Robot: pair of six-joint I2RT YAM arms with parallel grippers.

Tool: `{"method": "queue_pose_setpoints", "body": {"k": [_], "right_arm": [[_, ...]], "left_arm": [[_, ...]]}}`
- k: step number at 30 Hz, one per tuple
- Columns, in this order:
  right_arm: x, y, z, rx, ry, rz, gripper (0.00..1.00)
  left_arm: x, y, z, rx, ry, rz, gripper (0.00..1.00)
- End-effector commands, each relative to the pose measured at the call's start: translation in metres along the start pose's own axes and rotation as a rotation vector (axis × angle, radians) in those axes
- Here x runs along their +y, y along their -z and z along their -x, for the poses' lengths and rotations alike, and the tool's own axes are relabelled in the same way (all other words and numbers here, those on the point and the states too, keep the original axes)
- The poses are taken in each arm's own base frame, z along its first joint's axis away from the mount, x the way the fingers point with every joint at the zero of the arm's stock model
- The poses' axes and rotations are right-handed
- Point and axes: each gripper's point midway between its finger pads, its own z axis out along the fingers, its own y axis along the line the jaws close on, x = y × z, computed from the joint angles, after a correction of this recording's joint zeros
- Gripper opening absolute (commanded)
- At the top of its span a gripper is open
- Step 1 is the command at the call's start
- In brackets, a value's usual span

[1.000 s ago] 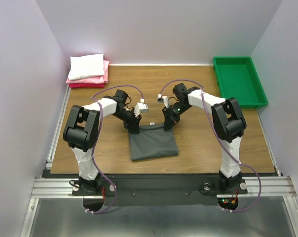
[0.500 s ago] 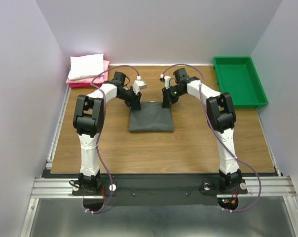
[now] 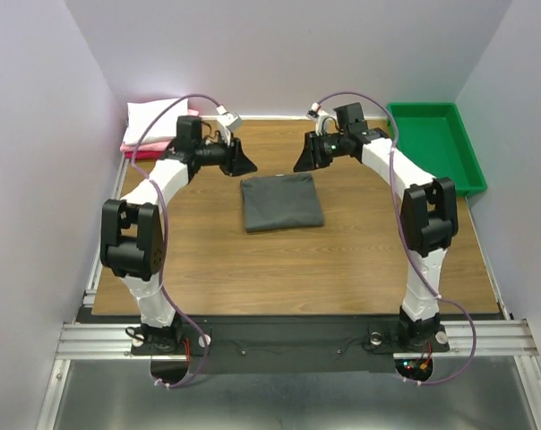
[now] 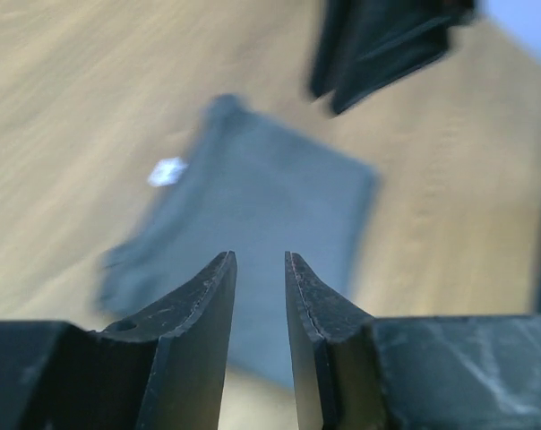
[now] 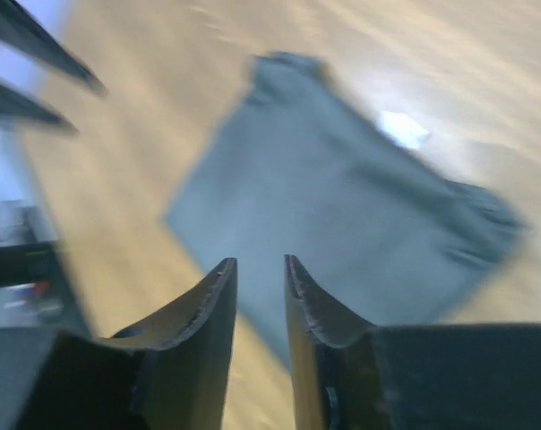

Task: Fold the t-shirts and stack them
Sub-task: Fold the tshirt

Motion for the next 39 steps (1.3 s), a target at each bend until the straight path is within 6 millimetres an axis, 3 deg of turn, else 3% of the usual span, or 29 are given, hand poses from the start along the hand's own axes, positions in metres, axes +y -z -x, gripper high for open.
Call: {"method": "queue_pose_setpoints", "body": {"k": [1,3,4,6,8,11,15,17,20,23,24,25,27,28,29,30,31,34,35,36,37,39], "right_arm": [[0.036,-0.011,-0.043,0.086,-0.203,0.221,0.31],[0.043,-0.013,-0.06,0.11,-0.228,0.244,0.3],[0.041,-0.017,-0.076,0.122,-0.25,0.253,0.3],[0.045,-0.019,-0.088,0.137,-0.285,0.268,0.3],[0.039,-0.025,-0.095,0.147,-0.29,0.257,0.3],[0.009,-0.04,-0.112,0.169,-0.308,0.195,0.3],[-0.031,-0.048,-0.136,0.191,-0.345,0.109,0.29],[-0.046,-0.042,-0.142,0.186,-0.368,0.078,0.29],[-0.037,-0.031,-0.141,0.183,-0.39,0.121,0.29],[0.005,-0.008,-0.1,0.119,-0.293,0.22,0.28],[0.018,-0.001,-0.081,0.085,-0.245,0.231,0.3],[0.035,0.013,-0.043,0.018,-0.169,0.252,0.3],[0.045,0.023,-0.01,-0.034,-0.139,0.268,0.31],[0.042,0.021,-0.001,-0.045,-0.134,0.264,0.31],[0.043,0.024,0.019,-0.079,-0.094,0.26,0.31],[0.038,0.021,0.024,-0.086,-0.09,0.25,0.31],[0.022,0.005,0.021,-0.074,-0.111,0.228,0.31],[0.003,-0.012,0.031,-0.083,-0.12,0.226,0.3],[-0.012,-0.027,0.021,-0.06,-0.158,0.221,0.3],[-0.015,-0.03,0.029,-0.075,-0.145,0.223,0.29],[-0.021,-0.033,0.029,-0.076,-0.151,0.222,0.29],[-0.038,-0.046,0.026,-0.076,-0.163,0.208,0.29]], "left_arm": [[-0.062,-0.023,-0.04,0.023,0.191,-0.19,0.38],[-0.079,-0.034,-0.056,0.035,0.245,-0.228,0.38],[-0.083,-0.037,-0.075,0.061,0.296,-0.236,0.38],[-0.087,-0.045,-0.096,0.081,0.372,-0.247,0.38],[-0.075,-0.053,-0.118,0.108,0.429,-0.208,0.38],[-0.058,-0.058,-0.154,0.161,0.541,-0.158,0.37],[-0.022,-0.046,-0.188,0.206,0.644,-0.053,0.37],[-0.017,-0.038,-0.2,0.232,0.65,-0.037,0.36],[-0.027,-0.023,-0.206,0.26,0.642,-0.069,0.35],[-0.048,-0.01,-0.183,0.229,0.466,-0.165,0.34],[-0.057,-0.002,-0.165,0.208,0.403,-0.188,0.34],[-0.061,0.001,-0.151,0.187,0.343,-0.21,0.34],[-0.069,0.007,-0.117,0.13,0.264,-0.233,0.36],[-0.066,0.006,-0.095,0.103,0.235,-0.228,0.36],[-0.06,0.002,-0.084,0.085,0.215,-0.215,0.36],[-0.054,0.0,-0.073,0.067,0.206,-0.207,0.36],[-0.048,-0.004,-0.054,0.041,0.217,-0.194,0.37],[-0.022,-0.021,-0.031,-0.024,0.224,-0.154,0.37],[-0.015,-0.026,-0.02,-0.06,0.253,-0.146,0.38],[-0.004,-0.035,-0.026,-0.063,0.291,-0.141,0.37],[0.004,-0.04,-0.02,-0.084,0.294,-0.137,0.37],[0.022,-0.052,-0.026,-0.098,0.356,-0.127,0.37]]}}
